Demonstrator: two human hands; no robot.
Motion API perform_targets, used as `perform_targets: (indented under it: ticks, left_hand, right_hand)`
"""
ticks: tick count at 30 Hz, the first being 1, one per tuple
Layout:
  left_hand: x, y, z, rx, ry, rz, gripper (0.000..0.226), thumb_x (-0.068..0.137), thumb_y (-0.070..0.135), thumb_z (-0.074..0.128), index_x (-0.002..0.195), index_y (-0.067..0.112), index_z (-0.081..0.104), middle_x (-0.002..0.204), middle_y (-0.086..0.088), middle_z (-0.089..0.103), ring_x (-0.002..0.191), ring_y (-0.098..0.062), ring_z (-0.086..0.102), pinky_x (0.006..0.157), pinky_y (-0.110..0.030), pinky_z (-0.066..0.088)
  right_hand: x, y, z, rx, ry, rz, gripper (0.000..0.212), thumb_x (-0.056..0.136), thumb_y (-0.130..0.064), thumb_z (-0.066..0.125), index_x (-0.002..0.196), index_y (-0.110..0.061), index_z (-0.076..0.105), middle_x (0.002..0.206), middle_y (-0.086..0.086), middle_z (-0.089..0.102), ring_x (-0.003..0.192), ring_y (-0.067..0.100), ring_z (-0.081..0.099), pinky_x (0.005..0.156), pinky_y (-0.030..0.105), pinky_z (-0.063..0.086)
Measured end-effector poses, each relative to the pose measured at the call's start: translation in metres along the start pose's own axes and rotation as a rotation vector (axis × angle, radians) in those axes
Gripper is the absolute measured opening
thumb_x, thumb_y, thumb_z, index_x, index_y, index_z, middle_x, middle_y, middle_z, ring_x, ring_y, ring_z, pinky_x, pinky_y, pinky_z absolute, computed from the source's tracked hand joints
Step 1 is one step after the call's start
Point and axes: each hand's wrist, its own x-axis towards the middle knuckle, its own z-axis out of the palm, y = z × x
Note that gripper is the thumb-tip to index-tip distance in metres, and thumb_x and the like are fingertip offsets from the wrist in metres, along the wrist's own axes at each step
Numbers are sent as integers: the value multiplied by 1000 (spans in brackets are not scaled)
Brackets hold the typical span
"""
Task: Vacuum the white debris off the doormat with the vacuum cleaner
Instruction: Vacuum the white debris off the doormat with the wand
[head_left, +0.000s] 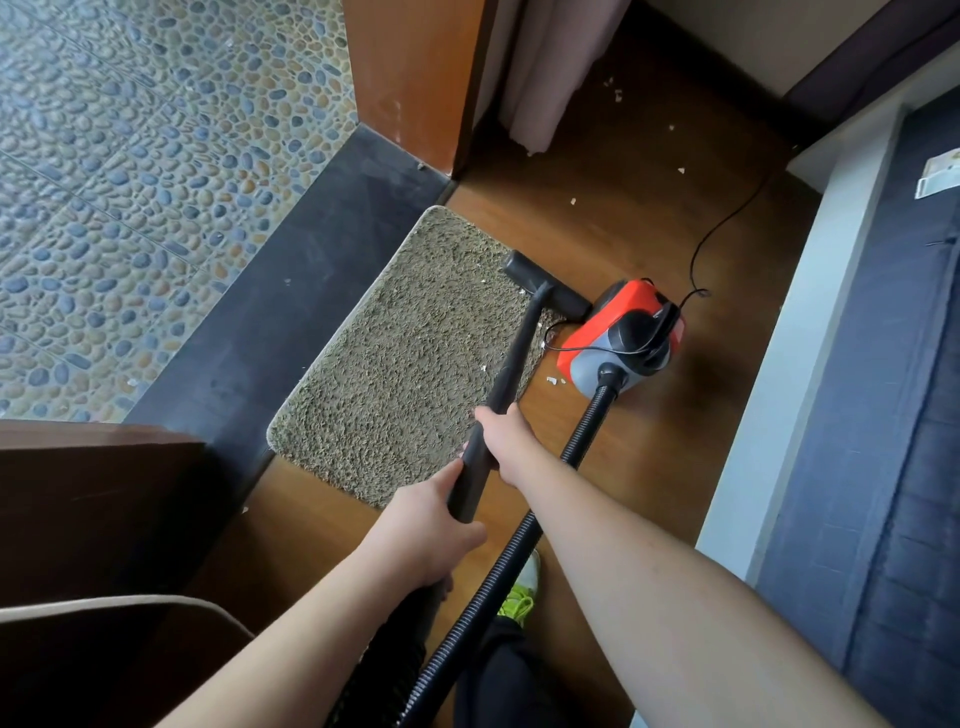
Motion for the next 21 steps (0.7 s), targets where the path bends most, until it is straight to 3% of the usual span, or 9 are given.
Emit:
perform_targets:
  ticks: [7,9,13,16,18,21]
  left_hand:
    - [-1,-2,2,22,-1,-13,75,80,18,62,147,35,34,89,-2,67,50,-31,68,47,-42,59]
    - [-2,-4,1,31,8,-12,74,79,19,62,146,35,35,89,-3,67,50,-29,69,49,-41,59]
    - [-7,-10,-2,37,14,-15,76,78,19,61,147,37,34,90,-2,67,49,-26,68,51,-38,60]
    - [-13,-19,-4,80,49,-12,79,78,22,63,150,37,32,84,9,62,51,-19,68,50,-23,57]
    - [-20,-26,-5,123,78,-8,82,78,25,65,151,37,30,78,14,56,54,-8,67,45,-10,46]
    - [-32,-43,-7,104,100,-23,83,77,27,66,150,40,31,78,13,59,55,-6,66,46,-9,43]
  right_hand:
    - [-24,-9,-5,-8,-17,22,76,94,-39,54,157,-30,12,137,10,50,109,32,62,81,44,59]
    - [-26,-9,-5,-39,-20,14,74,97,-35,52,157,-28,11,138,9,47,108,29,59,71,37,57]
    - [-32,-7,2,-54,-46,11,76,95,-36,52,157,-30,8,134,9,51,111,32,61,88,45,57]
    - [-33,0,14,-53,-70,14,78,94,-37,53,157,-33,8,129,9,54,109,33,63,88,49,57]
    - [-37,5,22,-44,-89,17,78,94,-36,54,156,-35,8,122,10,57,103,33,66,85,50,58]
    - [-52,13,31,-56,-112,19,74,97,-34,53,157,-31,9,114,7,56,100,29,64,85,45,58]
